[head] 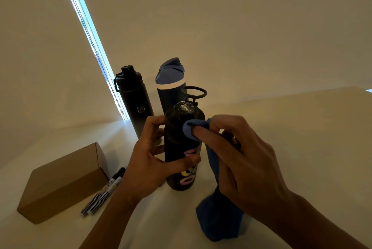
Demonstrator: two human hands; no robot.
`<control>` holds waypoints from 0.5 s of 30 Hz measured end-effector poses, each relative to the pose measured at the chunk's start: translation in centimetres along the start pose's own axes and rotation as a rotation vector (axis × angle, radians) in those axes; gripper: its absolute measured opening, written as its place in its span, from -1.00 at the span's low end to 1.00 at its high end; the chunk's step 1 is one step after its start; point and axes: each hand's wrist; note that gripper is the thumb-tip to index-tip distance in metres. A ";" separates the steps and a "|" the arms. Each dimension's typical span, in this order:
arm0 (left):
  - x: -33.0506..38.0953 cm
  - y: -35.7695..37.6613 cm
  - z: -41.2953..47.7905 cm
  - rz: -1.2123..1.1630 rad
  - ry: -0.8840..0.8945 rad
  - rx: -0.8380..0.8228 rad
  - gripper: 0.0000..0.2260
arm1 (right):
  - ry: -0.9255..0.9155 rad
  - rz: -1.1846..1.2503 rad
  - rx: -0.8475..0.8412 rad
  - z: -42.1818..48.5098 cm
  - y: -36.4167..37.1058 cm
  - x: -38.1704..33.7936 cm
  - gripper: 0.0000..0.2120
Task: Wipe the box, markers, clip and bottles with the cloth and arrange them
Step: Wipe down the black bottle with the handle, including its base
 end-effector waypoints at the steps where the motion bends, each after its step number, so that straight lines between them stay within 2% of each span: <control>1: -0.1 -0.1 0.0 0.002 -0.001 0.005 -0.29 | -0.006 0.009 0.012 -0.1 0.1 0.1 -0.74; 8: -0.3 -0.7 0.1 -0.080 0.006 -0.053 -0.31 | -0.008 -0.011 0.046 -0.3 0.2 0.8 -0.77; 11: -0.6 -1.0 0.1 -0.088 0.031 -0.073 -0.31 | 0.055 -0.030 0.062 -0.6 0.3 1.4 -0.77; 15: -0.5 -0.9 0.0 -0.068 0.057 -0.115 -0.29 | 0.116 -0.096 0.019 -0.3 -0.8 1.3 -0.62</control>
Point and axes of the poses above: each hand's wrist, its own z-axis towards the middle knuckle, its own y-axis out of the palm, x = y × z, and after that the axes turned 5 degrees about z, right-handed
